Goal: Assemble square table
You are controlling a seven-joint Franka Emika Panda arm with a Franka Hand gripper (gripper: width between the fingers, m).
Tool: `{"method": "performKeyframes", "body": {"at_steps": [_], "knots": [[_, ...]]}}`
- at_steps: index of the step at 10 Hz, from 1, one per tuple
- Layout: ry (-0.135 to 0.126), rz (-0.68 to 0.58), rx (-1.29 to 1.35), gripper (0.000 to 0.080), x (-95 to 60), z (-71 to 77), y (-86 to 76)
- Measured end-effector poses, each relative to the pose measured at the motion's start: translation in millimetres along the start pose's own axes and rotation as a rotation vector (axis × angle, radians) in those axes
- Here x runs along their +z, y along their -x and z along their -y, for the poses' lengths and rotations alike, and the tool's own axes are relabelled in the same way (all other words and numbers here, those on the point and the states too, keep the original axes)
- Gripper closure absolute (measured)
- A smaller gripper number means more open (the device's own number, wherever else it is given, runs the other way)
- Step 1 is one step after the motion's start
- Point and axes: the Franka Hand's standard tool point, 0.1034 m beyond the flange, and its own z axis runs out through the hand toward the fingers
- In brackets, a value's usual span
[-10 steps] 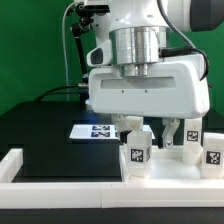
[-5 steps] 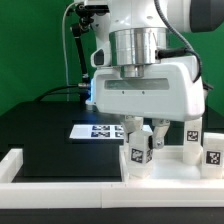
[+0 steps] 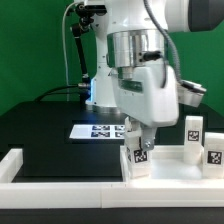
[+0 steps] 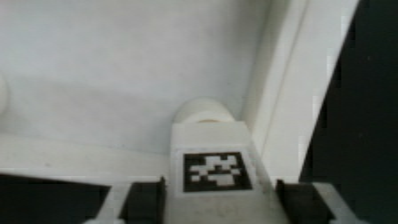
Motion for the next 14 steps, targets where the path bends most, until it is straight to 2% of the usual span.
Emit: {"method": "performKeyframes", "body": {"at_steps": [1,2,5,6,7,8,9,11,12,13,14], "knots": [[-0.027,0.038,0.17,0.0505,0.4,2.0,2.4],[-0.038,0.063,0.27,0.0505,0.8,2.5,1.5],[-0.037,0.062,0.291,0.0505,1.1,2.4,0.9],[-0.037,0.059,0.272,0.0424,1.2,2.4,1.5],[-0.035,0.039,0.027,0.0424,1.2,1.7,3.6],[-0.051,0.039,-0.143,0.0244,-0.4,2.6,-0.1],[-0.09,0.016,-0.216,0.0169,-3.1,3.0,-12.6],[-0.08,-0.001,-0.344,0.0156,-1.4,1.6,-12.8],[-0.061,-0.021,-0.527,0.0151,-1.0,1.5,-12.8],[-0.003,-0.037,-0.78,0.0151,-1.0,4.2,-4.5],[0.019,-0.018,-0.893,0.0151,-2.7,8.2,1.4]]}}
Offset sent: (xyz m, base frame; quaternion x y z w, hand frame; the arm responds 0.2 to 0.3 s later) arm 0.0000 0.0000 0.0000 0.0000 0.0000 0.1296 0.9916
